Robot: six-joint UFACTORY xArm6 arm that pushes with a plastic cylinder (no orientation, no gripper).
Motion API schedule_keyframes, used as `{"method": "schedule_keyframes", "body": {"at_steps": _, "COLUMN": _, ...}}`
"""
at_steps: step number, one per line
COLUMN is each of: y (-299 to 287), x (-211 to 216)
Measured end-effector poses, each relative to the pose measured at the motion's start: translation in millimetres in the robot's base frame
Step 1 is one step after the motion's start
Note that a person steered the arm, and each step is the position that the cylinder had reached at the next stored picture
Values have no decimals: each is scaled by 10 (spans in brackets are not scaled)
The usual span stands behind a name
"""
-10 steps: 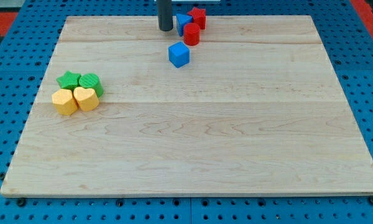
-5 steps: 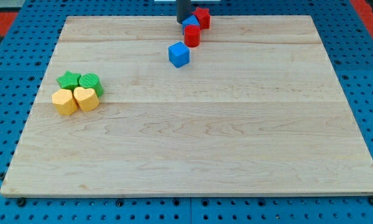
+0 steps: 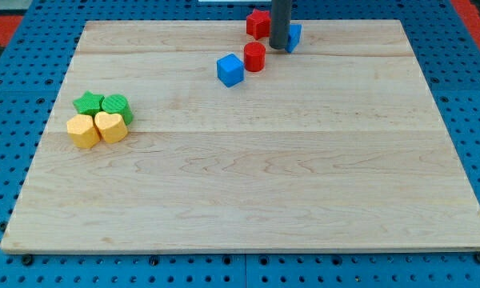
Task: Move the blue triangle towards the center of the board
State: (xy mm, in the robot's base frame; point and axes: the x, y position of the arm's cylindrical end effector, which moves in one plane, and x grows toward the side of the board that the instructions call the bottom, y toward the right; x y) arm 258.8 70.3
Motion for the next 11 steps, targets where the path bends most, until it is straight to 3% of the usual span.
{"method": "schedule_keyframes", "body": {"at_steps": 2, "y": 900, "x": 169}}
{"method": "schedule_keyframes", "body": {"at_steps": 3, "y": 1132, "x": -190}}
{"method": "schedule_keyframes", "body": {"at_steps": 4, "y": 909, "x": -516}}
{"method": "schedule_keyframes", "body": {"at_steps": 5, "y": 327, "x": -428}}
{"method": "schedule_keyframes", "body": {"at_steps": 7, "y": -64, "x": 340}}
{"method": "schedule_keyframes", "body": {"at_steps": 9, "y": -182, "x": 122}}
{"method": "schedule_keyframes", "body": {"at_steps": 11, "y": -363, "x": 1027}}
